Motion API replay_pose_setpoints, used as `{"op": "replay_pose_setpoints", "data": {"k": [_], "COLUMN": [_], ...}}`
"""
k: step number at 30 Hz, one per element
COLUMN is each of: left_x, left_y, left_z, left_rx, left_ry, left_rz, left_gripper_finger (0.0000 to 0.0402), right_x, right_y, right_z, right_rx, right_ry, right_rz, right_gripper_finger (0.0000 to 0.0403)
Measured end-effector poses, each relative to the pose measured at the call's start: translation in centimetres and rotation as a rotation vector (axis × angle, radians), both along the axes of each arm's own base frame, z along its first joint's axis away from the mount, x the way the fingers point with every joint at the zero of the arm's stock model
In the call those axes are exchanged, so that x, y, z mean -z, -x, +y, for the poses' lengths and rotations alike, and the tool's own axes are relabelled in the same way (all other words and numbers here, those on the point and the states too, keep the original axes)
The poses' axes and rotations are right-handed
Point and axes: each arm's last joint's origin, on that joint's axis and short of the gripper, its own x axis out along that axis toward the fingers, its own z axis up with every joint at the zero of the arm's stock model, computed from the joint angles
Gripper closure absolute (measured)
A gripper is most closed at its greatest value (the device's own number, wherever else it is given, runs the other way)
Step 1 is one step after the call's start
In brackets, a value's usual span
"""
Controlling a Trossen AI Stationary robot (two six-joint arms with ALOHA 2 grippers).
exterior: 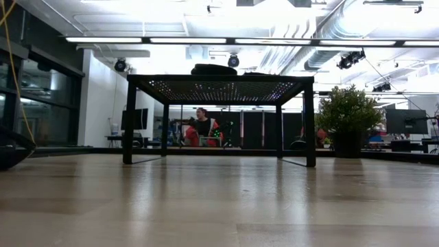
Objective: Pick & Place Mini shaped plates
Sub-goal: Stack the black distorted plate on top of the black distorted plates on the shelf
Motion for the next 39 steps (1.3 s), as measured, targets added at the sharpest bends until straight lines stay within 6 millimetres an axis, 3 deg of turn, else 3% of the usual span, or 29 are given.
{"op": "replay_pose_setpoints", "data": {"k": [9, 19, 27, 39], "left_x": [-1.6, -0.5, 0.0, 0.2], "left_y": [4.3, 7.3, 8.2, 8.2], "left_z": [0.4, 4.0, 5.0, 4.8], "left_rx": [-0.089, -0.025, 0.047, 0.073], "left_ry": [0.094, 0.368, 0.574, 0.687], "left_rz": [-0.102, -0.160, -0.086, -0.070], "left_gripper_finger": [0.0144, 0.0144, 0.0144, 0.0144], "right_x": [-3.0, -6.3, -7.8, -8.1], "right_y": [2.3, 6.6, 9.1, 10.1], "right_z": [-3.3, -10.6, -16.3, -20.9], "right_rx": [0.034, 0.003, -0.065, -0.194], "right_ry": [-0.018, -0.238, -0.478, -0.676], "right_rz": [0.007, 0.041, 0.151, 0.247], "right_gripper_finger": [0.0403, 0.0403, 0.0403, 0.0403]}}
